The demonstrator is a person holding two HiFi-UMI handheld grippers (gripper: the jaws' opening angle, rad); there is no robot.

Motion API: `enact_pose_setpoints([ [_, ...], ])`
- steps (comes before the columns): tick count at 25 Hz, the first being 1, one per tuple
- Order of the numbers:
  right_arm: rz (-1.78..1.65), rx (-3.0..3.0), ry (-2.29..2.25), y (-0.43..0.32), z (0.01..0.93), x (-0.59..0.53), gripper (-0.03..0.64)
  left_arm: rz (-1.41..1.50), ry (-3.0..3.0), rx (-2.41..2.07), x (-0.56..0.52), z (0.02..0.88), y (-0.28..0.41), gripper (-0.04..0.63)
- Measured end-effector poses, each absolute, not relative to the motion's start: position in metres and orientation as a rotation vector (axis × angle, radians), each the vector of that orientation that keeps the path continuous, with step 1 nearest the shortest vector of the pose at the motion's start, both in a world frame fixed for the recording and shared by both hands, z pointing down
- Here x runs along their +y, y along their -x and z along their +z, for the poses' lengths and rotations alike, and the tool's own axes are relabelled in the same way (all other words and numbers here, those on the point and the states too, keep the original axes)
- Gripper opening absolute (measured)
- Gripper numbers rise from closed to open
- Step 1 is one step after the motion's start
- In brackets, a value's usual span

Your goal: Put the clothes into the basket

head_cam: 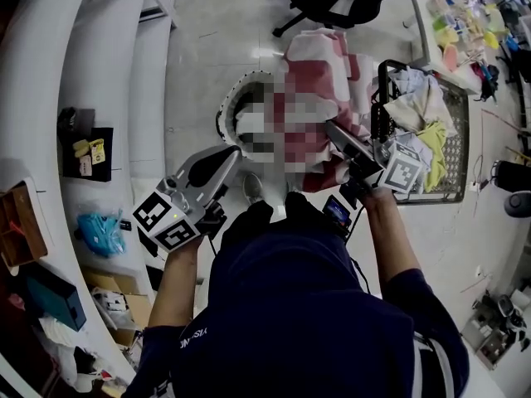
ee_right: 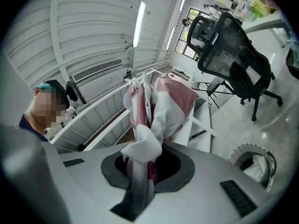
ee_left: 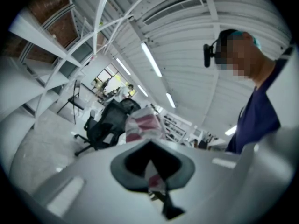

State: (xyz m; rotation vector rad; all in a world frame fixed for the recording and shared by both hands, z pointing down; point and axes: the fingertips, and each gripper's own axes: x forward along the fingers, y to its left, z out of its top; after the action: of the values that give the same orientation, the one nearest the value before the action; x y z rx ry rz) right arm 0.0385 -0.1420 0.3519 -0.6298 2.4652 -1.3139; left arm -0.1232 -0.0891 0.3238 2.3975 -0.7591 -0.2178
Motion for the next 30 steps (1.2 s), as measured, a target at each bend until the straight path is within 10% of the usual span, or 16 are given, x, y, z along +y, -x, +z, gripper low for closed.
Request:
enact_pose_setpoints([
  [30,-1.846,2.459,0.647,-0.019,0.578,-0.209,0.061,0.008,-2.286,-0.991,-0.115,0.373,0.089,-0.008],
])
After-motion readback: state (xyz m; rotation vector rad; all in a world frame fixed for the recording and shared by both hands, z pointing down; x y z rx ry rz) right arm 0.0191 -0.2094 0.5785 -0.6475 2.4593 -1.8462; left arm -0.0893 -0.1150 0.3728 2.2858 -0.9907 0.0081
